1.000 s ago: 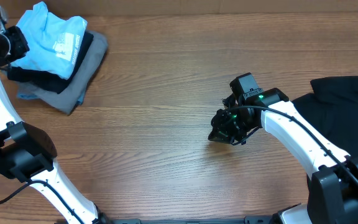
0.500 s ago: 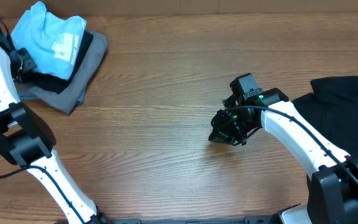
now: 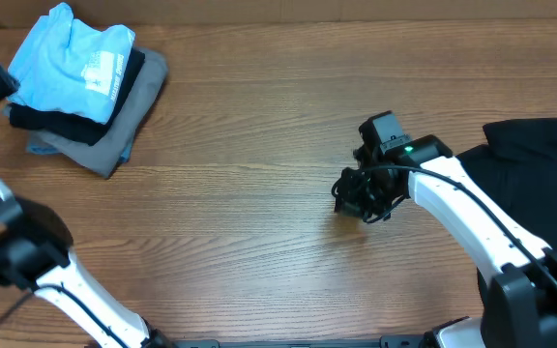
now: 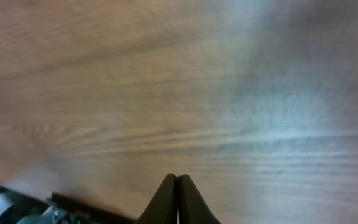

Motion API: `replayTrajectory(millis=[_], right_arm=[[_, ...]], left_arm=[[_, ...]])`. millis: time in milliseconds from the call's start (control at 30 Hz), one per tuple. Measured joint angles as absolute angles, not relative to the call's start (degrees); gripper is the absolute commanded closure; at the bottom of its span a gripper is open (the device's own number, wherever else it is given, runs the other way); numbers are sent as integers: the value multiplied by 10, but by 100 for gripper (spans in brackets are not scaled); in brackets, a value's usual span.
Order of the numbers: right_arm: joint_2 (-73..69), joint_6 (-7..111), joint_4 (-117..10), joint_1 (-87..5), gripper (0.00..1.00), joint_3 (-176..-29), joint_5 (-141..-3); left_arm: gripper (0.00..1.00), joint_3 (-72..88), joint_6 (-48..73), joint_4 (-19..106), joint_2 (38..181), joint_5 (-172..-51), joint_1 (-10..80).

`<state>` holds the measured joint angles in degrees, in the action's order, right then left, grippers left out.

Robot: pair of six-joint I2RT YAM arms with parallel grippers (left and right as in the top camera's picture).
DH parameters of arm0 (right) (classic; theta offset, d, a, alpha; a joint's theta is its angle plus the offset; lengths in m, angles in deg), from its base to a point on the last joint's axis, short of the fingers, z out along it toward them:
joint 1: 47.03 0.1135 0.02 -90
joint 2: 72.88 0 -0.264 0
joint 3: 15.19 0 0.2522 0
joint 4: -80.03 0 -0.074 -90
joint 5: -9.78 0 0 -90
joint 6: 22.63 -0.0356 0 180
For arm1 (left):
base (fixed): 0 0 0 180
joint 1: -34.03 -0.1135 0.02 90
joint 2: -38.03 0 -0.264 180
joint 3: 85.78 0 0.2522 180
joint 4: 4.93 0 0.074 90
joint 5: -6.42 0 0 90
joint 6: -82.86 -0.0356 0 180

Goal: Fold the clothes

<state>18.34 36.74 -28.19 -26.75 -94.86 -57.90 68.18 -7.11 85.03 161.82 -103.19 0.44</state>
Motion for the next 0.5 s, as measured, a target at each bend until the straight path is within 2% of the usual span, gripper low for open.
replayTrajectory(millis=[133, 200, 233, 267, 300, 333, 367, 400, 433, 500], right_arm=[[125, 395, -280, -268, 94, -1010, -610], [86, 407, -275, -268, 90, -1047, -628], [68, 410, -272, -268, 88, -1062, -636], [49, 415, -268, -268, 82, -1077, -645], [28, 416, -266, -268, 66, -1090, -657], [9, 417, -265, -268, 47, -1099, -668], [-9, 421, -264, -268, 29, -1106, -677], [-27, 424, -265, -268, 12, -1110, -686], [-44, 425, -264, -267, 3, -1112, -693], [-71, 429, -261, -268, 0, -1112, -706]], left_arm=[[46, 700, -123, 920, 1489, -1085, 41], [44, 707, -148, 951, 1427, -1100, 71], [42, 709, -157, 962, 1403, -1105, 84], [34, 710, -167, 973, 1378, -1109, 102], [26, 712, -177, 983, 1355, -1110, 121], [9, 712, -183, 992, 1334, -1108, 139], [0, 713, -189, 1003, 1316, -1103, 157], [0, 713, -193, 1015, 1300, -1096, 176], [0, 713, -194, 1029, 1285, -1086, 196], [0, 713, -194, 1052, 1268, -1072, 229]])
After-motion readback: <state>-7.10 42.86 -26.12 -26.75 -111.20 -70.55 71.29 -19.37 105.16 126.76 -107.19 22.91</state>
